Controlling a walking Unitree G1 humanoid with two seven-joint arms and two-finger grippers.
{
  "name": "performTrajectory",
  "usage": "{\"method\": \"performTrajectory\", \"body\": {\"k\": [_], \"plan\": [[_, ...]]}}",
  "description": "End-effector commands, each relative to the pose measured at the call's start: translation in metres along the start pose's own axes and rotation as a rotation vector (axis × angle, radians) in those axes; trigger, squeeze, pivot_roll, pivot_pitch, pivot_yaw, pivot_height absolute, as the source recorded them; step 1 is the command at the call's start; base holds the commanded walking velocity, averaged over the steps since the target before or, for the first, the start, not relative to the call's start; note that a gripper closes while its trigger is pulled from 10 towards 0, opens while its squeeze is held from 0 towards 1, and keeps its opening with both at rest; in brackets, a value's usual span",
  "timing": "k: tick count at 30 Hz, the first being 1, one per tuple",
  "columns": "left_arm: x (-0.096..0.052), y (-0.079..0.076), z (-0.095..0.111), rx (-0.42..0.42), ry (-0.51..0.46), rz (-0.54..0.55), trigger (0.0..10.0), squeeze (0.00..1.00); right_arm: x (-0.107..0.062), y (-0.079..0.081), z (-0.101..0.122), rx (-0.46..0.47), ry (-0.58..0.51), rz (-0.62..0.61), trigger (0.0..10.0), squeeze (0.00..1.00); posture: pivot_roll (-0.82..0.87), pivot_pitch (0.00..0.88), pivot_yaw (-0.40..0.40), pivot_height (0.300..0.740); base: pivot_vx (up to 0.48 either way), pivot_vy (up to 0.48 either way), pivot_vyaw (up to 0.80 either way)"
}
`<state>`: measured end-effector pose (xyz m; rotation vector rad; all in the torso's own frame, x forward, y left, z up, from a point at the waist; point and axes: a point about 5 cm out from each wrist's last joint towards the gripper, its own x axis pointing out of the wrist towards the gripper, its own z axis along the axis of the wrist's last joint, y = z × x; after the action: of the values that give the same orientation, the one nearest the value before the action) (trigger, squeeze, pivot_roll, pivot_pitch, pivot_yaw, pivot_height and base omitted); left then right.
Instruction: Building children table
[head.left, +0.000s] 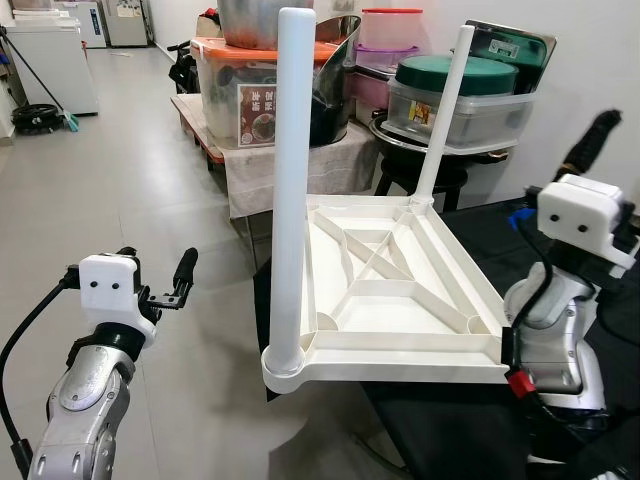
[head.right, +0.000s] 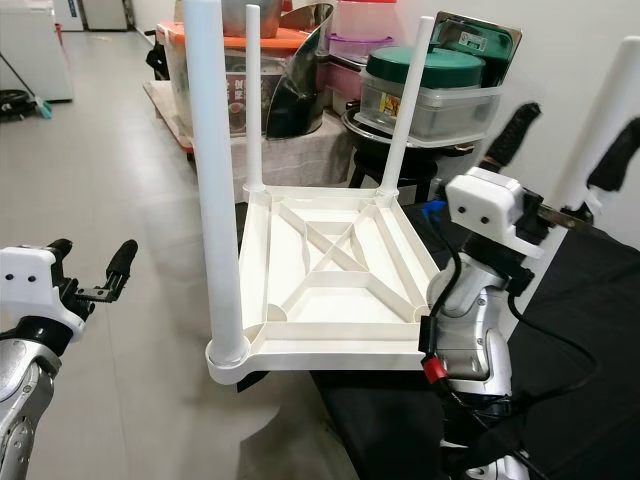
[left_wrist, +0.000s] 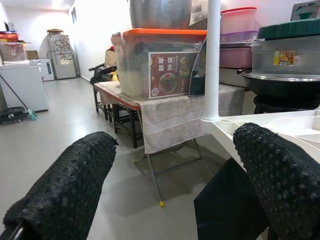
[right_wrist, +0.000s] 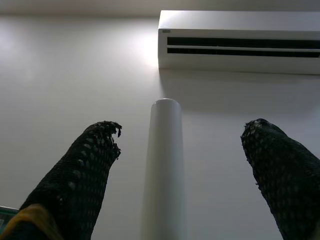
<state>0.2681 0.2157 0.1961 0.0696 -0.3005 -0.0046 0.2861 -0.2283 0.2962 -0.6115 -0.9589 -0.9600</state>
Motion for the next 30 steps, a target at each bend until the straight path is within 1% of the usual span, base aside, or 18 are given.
{"method": "performTrajectory", "body": {"k": [1,2,4,7,8,9,10,11,12,13,18,19,20,24,25,27,28,30], "plan": [[-0.001,-0.002,-0.006,-0.004,0.021,0.001,10.0,0.00,0.003,-0.003,-0.001,0.004,0.016,-0.023,10.0,0.00,0.08,0.000,-0.072,0.740,0.000,0.000,0.00],[-0.001,-0.002,-0.007,-0.006,0.021,0.001,10.0,0.00,0.003,-0.002,-0.002,0.008,0.031,-0.020,10.0,0.00,0.08,0.000,-0.072,0.740,0.000,0.000,0.00],[-0.001,-0.003,-0.007,-0.011,0.021,0.002,10.0,0.00,0.004,0.001,-0.015,0.029,0.136,0.001,10.0,0.00,0.08,0.000,-0.075,0.740,0.000,0.000,0.00],[-0.001,-0.003,-0.007,-0.012,0.021,0.001,10.0,0.00,0.004,0.004,-0.022,0.039,0.184,0.029,10.0,0.00,0.09,0.000,-0.075,0.740,0.000,0.000,0.00],[-0.002,-0.003,-0.008,-0.010,0.024,0.001,10.0,0.00,0.003,0.005,-0.032,0.049,0.260,0.043,10.0,0.00,0.09,0.000,-0.077,0.740,0.000,0.000,0.00],[-0.002,-0.002,-0.008,-0.009,0.025,0.001,10.0,0.00,0.003,0.005,-0.036,0.053,0.294,0.043,10.0,0.00,0.09,0.000,-0.077,0.740,0.000,0.000,0.00],[-0.002,-0.002,-0.008,-0.009,0.025,0.001,10.0,0.00,0.003,0.005,-0.036,0.053,0.294,0.043,10.0,0.00,0.09,0.000,-0.077,0.740,0.000,0.000,0.00],[-0.002,-0.002,-0.008,-0.007,0.026,0.002,10.0,0.00,-0.001,0.008,-0.047,0.079,0.397,0.068,10.0,0.00,0.09,0.000,-0.078,0.740,0.000,0.000,0.00],[-0.002,-0.002,-0.008,-0.007,0.026,0.002,10.0,0.00,-0.001,0.008,-0.047,0.079,0.397,0.068,10.0,0.00,0.09,0.000,-0.078,0.740,0.000,0.000,0.00],[-0.001,-0.002,-0.008,-0.007,0.026,0.002,10.0,0.00,-0.003,0.010,-0.051,0.084,0.431,0.084,10.0,0.00,0.09,0.000,-0.078,0.740,0.000,0.000,0.00],[-0.001,-0.005,-0.008,-0.010,0.026,-0.006,10.0,0.00,-0.016,0.027,-0.062,0.100,0.521,0.271,10.0,0.00,0.08,0.000,-0.075,0.740,0.000,0.000,0.00],[-0.001,-0.005,-0.008,-0.010,0.026,-0.006,10.0,0.00,-0.016,0.027,-0.062,0.100,0.521,0.271,10.0,0.00,0.08,0.000,-0.075,0.740,0.000,0.000,0.00],[-0.001,-0.005,-0.008,-0.010,0.026,-0.008,10.0,0.00,-0.018,0.030,-0.063,0.102,0.530,0.310,10.0,0.00,0.08,0.000,-0.075,0.740,0.000,0.000,0.00],[-0.001,-0.005,-0.008,-0.008,0.026,-0.008,10.0,0.00,-0.021,0.033,-0.066,0.143,0.581,0.366,10.0,0.00,0.08,0.000,-0.076,0.740,0.000,0.000,0.00],[-0.002,-0.004,-0.008,-0.006,0.028,-0.007,10.0,0.00,-0.024,0.033,-0.069,0.193,0.644,0.406,9.5,0.00,0.08,0.000,-0.076,0.740,0.000,0.000,0.00],[-0.002,-0.004,-0.008,-0.006,0.028,-0.007,10.0,0.00,-0.024,0.033,-0.069,0.193,0.644,0.406,9.5,0.00,0.08,0.000,-0.076,0.740,0.000,0.000,0.00],[-0.002,-0.004,-0.009,-0.005,0.030,-0.008,10.0,0.00,-0.026,0.033,-0.073,0.221,0.690,0.417,0.0,0.00,0.07,0.000,-0.077,0.740,0.000,0.000,0.00],[-0.003,-0.005,-0.010,-0.004,0.033,-0.009,10.0,0.00,-0.029,0.031,-0.084,0.256,0.807,0.421,0.0,0.00,0.07,0.000,-0.076,0.740,0.000,0.000,0.00]]}}
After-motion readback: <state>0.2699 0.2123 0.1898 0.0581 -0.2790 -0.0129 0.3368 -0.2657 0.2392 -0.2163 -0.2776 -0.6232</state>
